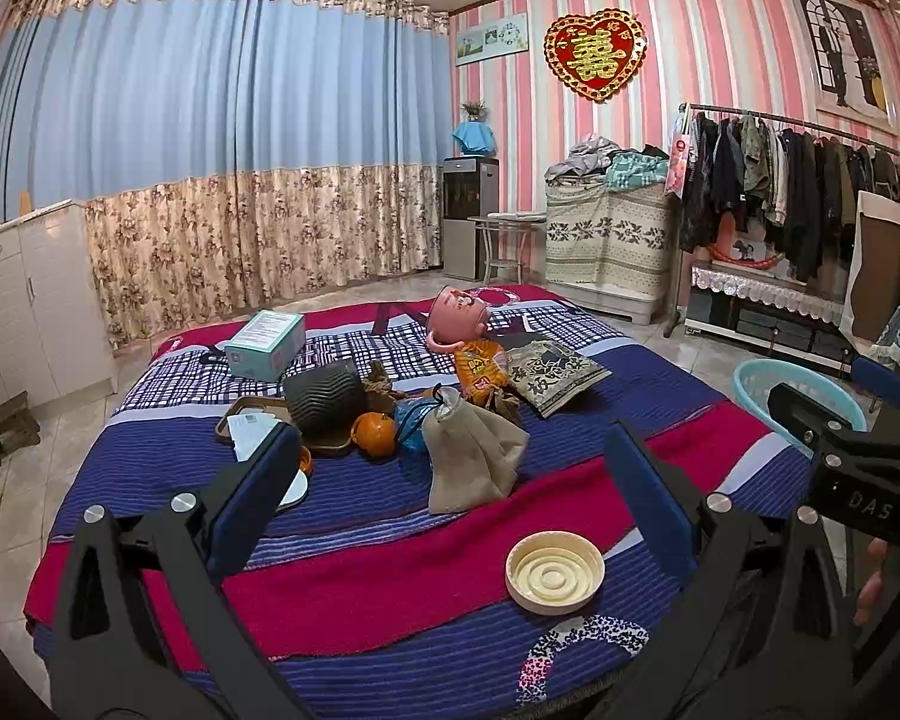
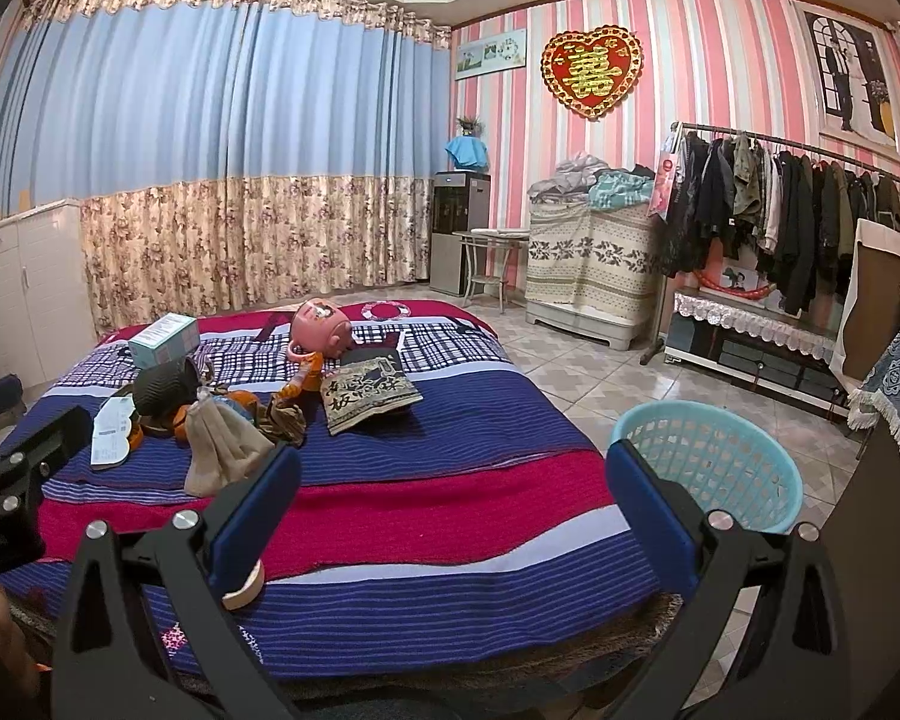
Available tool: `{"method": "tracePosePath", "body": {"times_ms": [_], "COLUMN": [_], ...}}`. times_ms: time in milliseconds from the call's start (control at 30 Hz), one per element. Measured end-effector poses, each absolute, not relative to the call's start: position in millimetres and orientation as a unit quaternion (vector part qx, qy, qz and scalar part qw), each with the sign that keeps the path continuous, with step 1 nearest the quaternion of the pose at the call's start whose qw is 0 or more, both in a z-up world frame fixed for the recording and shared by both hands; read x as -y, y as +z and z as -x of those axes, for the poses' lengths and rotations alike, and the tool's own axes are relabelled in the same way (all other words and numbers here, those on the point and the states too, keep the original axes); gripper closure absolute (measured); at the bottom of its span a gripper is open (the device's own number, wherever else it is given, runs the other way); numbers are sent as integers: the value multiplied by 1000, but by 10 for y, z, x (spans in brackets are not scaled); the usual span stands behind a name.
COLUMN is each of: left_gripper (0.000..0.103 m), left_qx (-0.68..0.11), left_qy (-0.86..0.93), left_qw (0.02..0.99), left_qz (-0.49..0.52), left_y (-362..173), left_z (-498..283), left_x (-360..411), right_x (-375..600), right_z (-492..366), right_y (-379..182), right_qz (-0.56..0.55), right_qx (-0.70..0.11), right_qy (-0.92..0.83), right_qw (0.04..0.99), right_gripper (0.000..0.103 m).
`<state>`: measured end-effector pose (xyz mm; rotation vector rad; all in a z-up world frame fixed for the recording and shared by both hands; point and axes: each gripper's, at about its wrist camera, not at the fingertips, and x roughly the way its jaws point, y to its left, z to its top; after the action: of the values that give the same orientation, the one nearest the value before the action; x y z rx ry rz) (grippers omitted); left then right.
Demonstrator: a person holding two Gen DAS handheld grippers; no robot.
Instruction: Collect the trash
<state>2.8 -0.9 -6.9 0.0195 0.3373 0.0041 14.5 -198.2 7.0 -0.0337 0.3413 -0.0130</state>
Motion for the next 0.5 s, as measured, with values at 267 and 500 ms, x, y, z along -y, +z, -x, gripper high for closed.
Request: {"method": "tracePosePath", "body": {"times_ms": [267, 500], "left_gripper": [5, 5], "left_qx": [-169, -170], "left_qy": [2, 1], "left_qw": [986, 985], "left_qz": [-9, -9], "left_y": [-70, -73], "left_z": [-31, -35], "left_x": [7, 8], "right_x": [1984, 1951], "right_z": [-143, -150], "right_y": [69, 73], "right_qz": [16, 13], "right_qx": [-169, -170], "right_qy": [-6, -6], "right_qw": [986, 985], "right_gripper": [4, 4]}}
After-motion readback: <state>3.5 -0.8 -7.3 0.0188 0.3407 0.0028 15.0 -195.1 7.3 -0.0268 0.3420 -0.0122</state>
